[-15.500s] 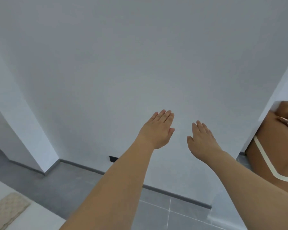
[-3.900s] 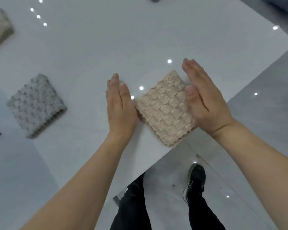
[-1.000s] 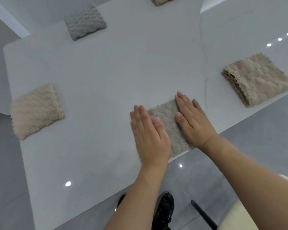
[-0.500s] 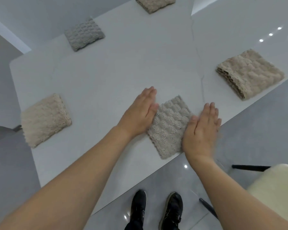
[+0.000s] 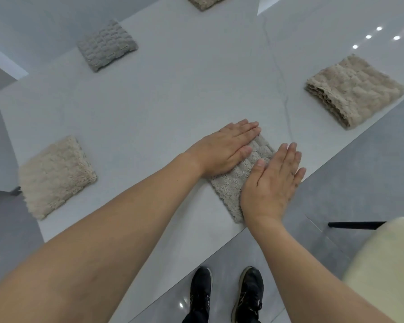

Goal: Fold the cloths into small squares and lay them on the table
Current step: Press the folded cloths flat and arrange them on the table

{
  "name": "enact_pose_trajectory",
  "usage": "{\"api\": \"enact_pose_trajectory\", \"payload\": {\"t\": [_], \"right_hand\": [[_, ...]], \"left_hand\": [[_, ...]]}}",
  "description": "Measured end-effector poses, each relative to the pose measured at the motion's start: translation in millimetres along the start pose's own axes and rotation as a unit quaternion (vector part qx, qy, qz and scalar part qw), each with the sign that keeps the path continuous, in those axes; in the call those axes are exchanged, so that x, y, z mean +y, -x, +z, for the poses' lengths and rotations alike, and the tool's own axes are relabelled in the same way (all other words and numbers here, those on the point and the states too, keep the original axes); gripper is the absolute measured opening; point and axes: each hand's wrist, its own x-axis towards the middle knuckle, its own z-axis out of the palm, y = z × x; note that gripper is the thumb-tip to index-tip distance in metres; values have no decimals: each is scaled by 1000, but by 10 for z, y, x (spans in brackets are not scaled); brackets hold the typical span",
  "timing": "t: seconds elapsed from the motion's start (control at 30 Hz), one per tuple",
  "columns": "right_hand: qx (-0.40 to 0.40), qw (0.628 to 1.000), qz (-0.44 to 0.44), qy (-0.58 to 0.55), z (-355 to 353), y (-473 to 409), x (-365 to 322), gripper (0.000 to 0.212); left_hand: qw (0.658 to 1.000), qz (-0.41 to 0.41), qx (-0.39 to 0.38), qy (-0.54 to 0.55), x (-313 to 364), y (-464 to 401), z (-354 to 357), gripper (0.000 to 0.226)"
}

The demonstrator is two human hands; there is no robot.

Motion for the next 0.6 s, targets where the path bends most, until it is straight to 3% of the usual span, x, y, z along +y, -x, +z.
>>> {"api": "enact_pose_trajectory", "payload": {"t": [0.4,0.6], "right_hand": [[-22,999,8,40,11,58,127,64],[-57,996,31,53,-370,-68,664,67]], "left_hand": [[997,-13,2,-71,-95,47,56,55],[984,-156,22,-85,-244,207,-141,53]]}}
